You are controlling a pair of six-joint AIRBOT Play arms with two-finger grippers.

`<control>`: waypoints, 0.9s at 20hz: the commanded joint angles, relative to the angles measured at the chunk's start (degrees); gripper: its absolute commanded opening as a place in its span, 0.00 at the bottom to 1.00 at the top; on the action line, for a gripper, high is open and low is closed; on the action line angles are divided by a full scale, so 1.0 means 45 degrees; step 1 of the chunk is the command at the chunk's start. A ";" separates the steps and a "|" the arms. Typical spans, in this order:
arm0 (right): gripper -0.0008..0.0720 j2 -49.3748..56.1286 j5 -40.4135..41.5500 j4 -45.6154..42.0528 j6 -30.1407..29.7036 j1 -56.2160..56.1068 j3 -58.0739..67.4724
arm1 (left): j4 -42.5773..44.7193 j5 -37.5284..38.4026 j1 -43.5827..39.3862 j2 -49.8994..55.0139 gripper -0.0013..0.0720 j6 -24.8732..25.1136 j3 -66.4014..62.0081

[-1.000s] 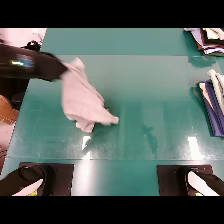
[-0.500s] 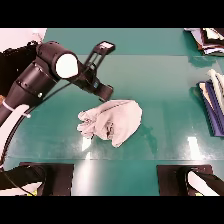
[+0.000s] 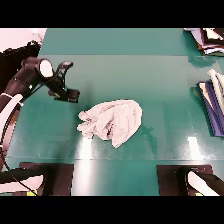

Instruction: Fold the shirts.

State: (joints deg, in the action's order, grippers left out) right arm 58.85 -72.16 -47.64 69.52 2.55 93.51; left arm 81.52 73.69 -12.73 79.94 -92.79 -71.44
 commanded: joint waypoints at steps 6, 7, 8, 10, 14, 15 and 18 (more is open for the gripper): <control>0.03 0.0000 -0.0024 0.0015 0.0262 -0.0015 0.0010 | -0.4541 -0.1418 0.0976 0.0000 0.69 0.1821 0.2239; 0.03 0.0000 -0.0068 0.0015 0.0257 -0.0015 0.0010 | -0.4925 -0.1511 0.0976 0.0000 0.69 0.2011 0.2244; 0.03 0.0000 -0.0112 0.0015 0.0257 -0.0015 0.0010 | -0.5226 -0.1540 0.0976 0.0000 0.69 0.2055 0.2331; 0.03 0.0000 -0.0199 0.0015 0.0257 -0.0015 0.0010 | -0.5246 -0.1588 0.0971 0.0044 0.69 0.2064 0.2783; 0.03 0.0000 -0.0243 0.0010 0.0257 -0.0015 0.0010 | -0.5829 -0.2103 0.0971 0.0568 0.69 0.2055 0.3536; 0.03 0.0000 -0.0296 0.0019 0.0262 -0.0015 0.0010 | -0.6271 -0.2545 0.0971 0.0607 0.69 0.2055 0.3536; 0.03 0.0000 -0.0976 -0.0131 0.0257 -0.0015 0.0005 | -0.7150 -0.3468 0.0976 0.0578 0.38 0.2059 0.3172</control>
State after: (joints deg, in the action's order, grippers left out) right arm 58.85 -74.22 -47.66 70.72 2.55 93.51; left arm 53.43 62.00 -8.38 82.19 -83.70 -56.60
